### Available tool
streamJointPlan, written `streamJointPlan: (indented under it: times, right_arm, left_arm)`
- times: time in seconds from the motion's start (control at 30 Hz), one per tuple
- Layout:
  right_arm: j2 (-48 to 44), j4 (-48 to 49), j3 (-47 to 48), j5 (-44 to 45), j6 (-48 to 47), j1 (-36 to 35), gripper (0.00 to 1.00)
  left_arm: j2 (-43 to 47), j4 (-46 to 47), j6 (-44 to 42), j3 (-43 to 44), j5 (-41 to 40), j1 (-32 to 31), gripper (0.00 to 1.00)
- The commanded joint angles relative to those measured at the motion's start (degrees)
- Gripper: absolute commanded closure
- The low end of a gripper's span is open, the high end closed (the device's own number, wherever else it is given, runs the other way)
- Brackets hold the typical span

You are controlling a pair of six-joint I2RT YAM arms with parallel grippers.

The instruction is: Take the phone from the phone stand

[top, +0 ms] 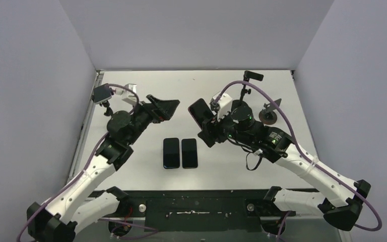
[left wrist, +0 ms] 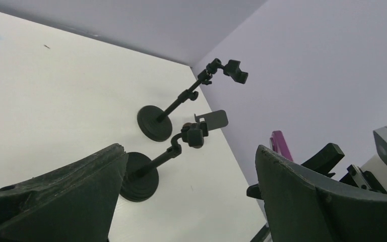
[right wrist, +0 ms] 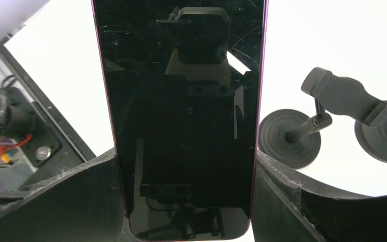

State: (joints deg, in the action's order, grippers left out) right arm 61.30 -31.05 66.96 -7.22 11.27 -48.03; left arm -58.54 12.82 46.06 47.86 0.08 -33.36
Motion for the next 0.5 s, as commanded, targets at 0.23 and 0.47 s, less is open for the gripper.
streamJointPlan:
  times: [0.23, 0.47]
  right_arm:
    - [5.52, 4.56, 2.99, 26.03, 0.09, -14.34, 1.0]
    - [8.06, 7.49, 3.1, 29.68, 3.14, -16.72, 1.0]
  left_arm:
    - [17.32, 2.26, 2.34, -10.58, 12.51, 2.93, 0.02]
    - [14.67, 1.68, 0.49, -10.25, 11.87, -1.9, 0.09]
